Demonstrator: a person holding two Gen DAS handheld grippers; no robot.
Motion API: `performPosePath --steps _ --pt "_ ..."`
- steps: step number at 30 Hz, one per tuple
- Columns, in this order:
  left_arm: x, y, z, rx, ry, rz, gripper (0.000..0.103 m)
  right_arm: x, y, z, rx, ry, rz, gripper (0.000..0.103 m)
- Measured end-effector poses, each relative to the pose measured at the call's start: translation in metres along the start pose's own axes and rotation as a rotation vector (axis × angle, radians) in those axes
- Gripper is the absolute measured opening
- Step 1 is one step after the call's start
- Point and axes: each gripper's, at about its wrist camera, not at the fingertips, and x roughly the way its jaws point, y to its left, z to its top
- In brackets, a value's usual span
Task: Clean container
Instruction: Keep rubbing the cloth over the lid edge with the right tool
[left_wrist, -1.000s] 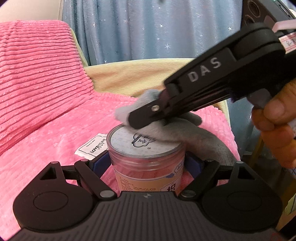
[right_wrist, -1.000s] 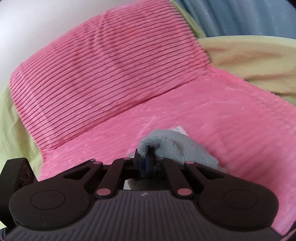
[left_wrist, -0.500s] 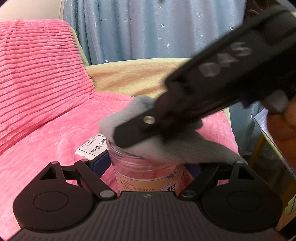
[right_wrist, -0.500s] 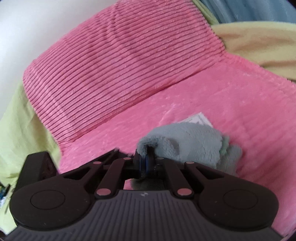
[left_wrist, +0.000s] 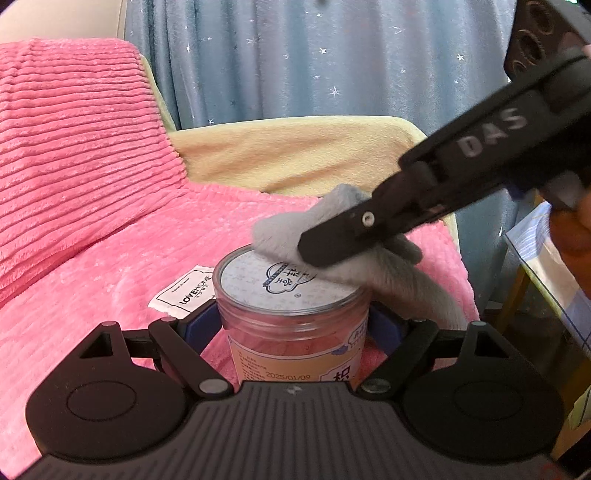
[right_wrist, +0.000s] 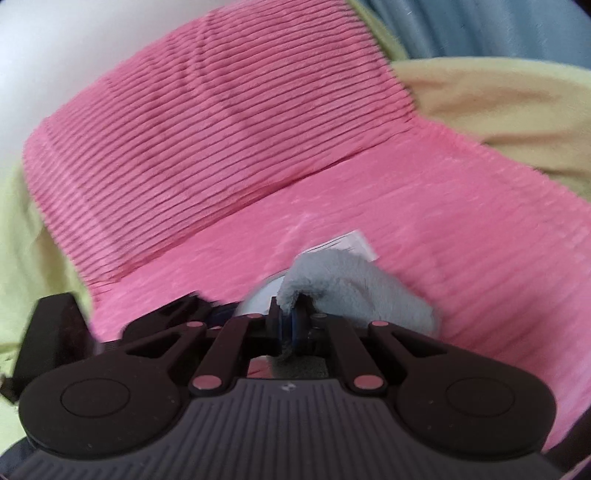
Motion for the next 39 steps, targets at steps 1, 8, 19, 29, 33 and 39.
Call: performPosePath --steps 1,8,19,29,33,39 --pt "0.000 -0.001 0.000 0.000 0.000 0.001 0.085 0.003 0.003 0.000 -0.001 0.001 0.015 0.002" --pt "-0.003 0.009 -0.002 0.005 -0.001 -0.011 0.085 0.025 0.015 0.003 -0.025 -0.046 0.008 0.002" --pt "-0.004 0.014 -0.003 0.012 0.000 -0.024 0.085 0.007 0.006 0.003 -0.051 -0.047 -0.104 0.002" --pt "-0.004 0.013 -0.003 0.003 0.001 -0.021 0.085 0.016 0.016 -0.004 -0.015 -0.021 0.020 0.002" --pt "-0.003 0.013 -0.003 -0.001 -0.001 -0.023 0.085 0.022 0.011 0.002 -0.017 -0.058 -0.038 0.001" --pt "-0.002 0.014 -0.004 -0.003 0.002 -0.032 0.085 0.010 -0.003 0.003 -0.001 -0.064 -0.094 0.002"
